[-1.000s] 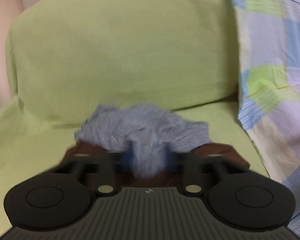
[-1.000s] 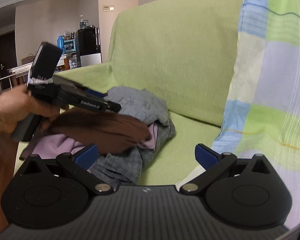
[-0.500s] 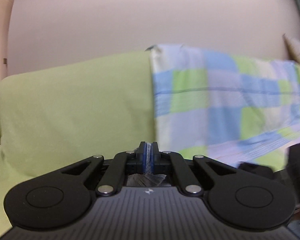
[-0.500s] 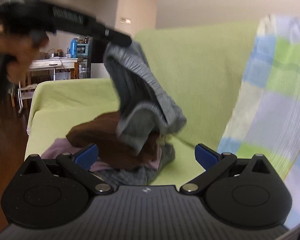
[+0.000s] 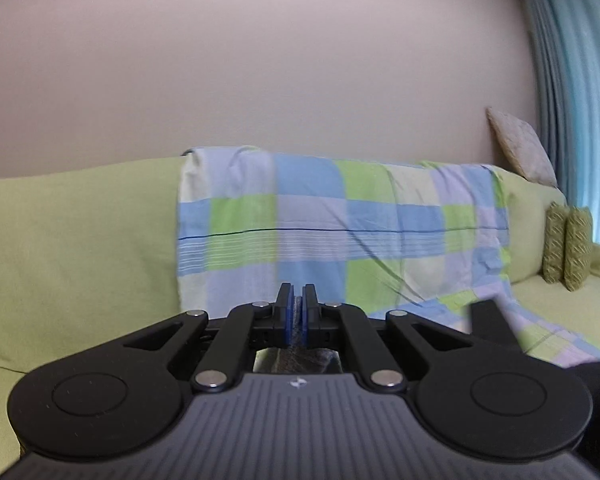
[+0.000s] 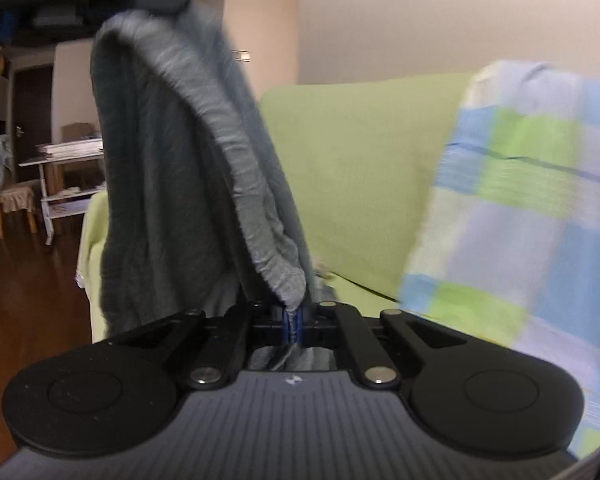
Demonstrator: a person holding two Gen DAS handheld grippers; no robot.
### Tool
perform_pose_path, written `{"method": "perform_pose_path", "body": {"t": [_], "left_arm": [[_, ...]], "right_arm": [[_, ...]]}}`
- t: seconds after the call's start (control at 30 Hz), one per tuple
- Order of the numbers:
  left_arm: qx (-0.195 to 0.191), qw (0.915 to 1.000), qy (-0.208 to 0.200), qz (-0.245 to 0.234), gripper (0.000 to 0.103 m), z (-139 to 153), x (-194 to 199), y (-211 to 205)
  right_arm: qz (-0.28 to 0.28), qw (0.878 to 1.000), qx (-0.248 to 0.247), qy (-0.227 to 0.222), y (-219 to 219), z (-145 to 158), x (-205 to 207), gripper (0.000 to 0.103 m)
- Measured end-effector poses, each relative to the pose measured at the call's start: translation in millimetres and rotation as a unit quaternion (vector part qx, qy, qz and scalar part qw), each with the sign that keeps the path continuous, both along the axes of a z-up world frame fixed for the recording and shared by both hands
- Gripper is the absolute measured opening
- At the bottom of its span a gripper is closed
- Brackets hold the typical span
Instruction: Fold clothes
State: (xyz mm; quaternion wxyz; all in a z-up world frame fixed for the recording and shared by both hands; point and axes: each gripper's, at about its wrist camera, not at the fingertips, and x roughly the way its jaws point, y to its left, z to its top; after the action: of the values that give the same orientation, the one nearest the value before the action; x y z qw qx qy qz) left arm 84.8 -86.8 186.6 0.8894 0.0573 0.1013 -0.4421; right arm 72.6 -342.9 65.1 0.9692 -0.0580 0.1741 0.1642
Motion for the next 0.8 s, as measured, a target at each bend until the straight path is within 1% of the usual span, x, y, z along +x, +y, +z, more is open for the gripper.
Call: {"method": "perform_pose_path", "body": {"t": [0.07, 0.17, 0.23, 0.3, 0.33, 0.37, 0.43, 0.5, 0.53, 0.57, 0.6, 0.63, 0.67, 0.7, 0.73, 0.8], "left_arm": [[-0.010, 0.9998, -0.004, -0.014, 0.000, 1.2, -19.6, -5.9], [-0.025, 0.9990, -0.009, -0.036, 0.000, -0.5, -51.7, -17.7], [-0.030, 0.9984, -0.007, -0.047, 0.000, -9.0, -70.9, -29.1], [-0.022, 0.9985, 0.010, -0.050, 0.000, -26.0, -81.9, -40.3], [-0.011, 0.9983, 0.025, -0.051, 0.000, -37.2, -85.4, -47.1], [0.009, 0.9980, 0.038, -0.049, 0.000, -52.9, -89.6, -56.2], [0.061, 0.9963, 0.043, -0.042, 0.000, -85.3, -97.1, -75.2], [0.099, 0.9930, 0.047, -0.043, 0.002, -114.2, -104.1, -88.4], [0.118, 0.9903, 0.059, -0.045, 0.004, -132.7, -107.6, -96.0], [0.133, 0.9878, 0.066, -0.048, 0.010, -147.5, -110.2, -102.5], [0.144, 0.9860, 0.068, -0.051, 0.020, -158.9, -112.5, -107.6], [0.153, 0.9843, 0.068, -0.057, 0.028, -168.9, -114.4, -112.8], [0.161, 0.9827, 0.064, -0.066, 0.040, -176.2, -117.6, -117.8], [0.169, 0.9811, 0.057, -0.076, 0.043, -182.4, -121.7, -122.7], [0.173, 0.9796, 0.052, -0.088, 0.044, -186.3, -124.4, -128.7], [0.178, 0.9763, 0.037, -0.117, 0.052, -192.0, -130.0, -140.5]], "right_arm": [[-0.025, 0.999, -0.029, -0.006, -22.3, 13.2, -40.4, 0.001], [-0.065, 0.996, -0.066, -0.005, -60.8, 34.9, -112.9, 0.001], [-0.089, 0.992, -0.089, -0.002, -78.5, 40.3, -155.5, 0.001], [-0.118, 0.987, -0.112, -0.001, -93.8, 39.2, -193.6, 0.001], [-0.131, 0.985, -0.113, 0.000, -100.7, 37.7, -209.5, 0.001], [-0.140, 0.984, -0.109, 0.002, -105.5, 36.7, -221.4, 0.001], [-0.159, 0.983, -0.087, 0.015, -120.2, 29.2, -241.9, 0.001], [-0.168, 0.982, -0.080, 0.023, -127.2, 22.3, -245.9, 0.001], [-0.171, 0.982, -0.076, 0.028, -132.2, 15.2, -245.2, 0.001], [-0.173, 0.982, -0.073, 0.031, -136.0, 10.4, -244.2, 0.001], [-0.177, 0.981, -0.070, 0.034, -139.1, 6.2, -242.3, 0.001], [-0.181, 0.981, -0.067, 0.036, -141.9, 1.8, -240.0, 0.001], [-0.183, 0.980, -0.065, 0.038, -142.3, 0.1, -237.3, 0.001], [-0.187, 0.979, -0.065, 0.042, -144.2, -3.3, -233.1, 0.001], [-0.194, 0.978, -0.067, 0.046, -148.0, -7.1, -230.2, 0.001], [-0.212, 0.974, -0.059, 0.051, -162.6, -12.6, -227.5, 0.001]]}}
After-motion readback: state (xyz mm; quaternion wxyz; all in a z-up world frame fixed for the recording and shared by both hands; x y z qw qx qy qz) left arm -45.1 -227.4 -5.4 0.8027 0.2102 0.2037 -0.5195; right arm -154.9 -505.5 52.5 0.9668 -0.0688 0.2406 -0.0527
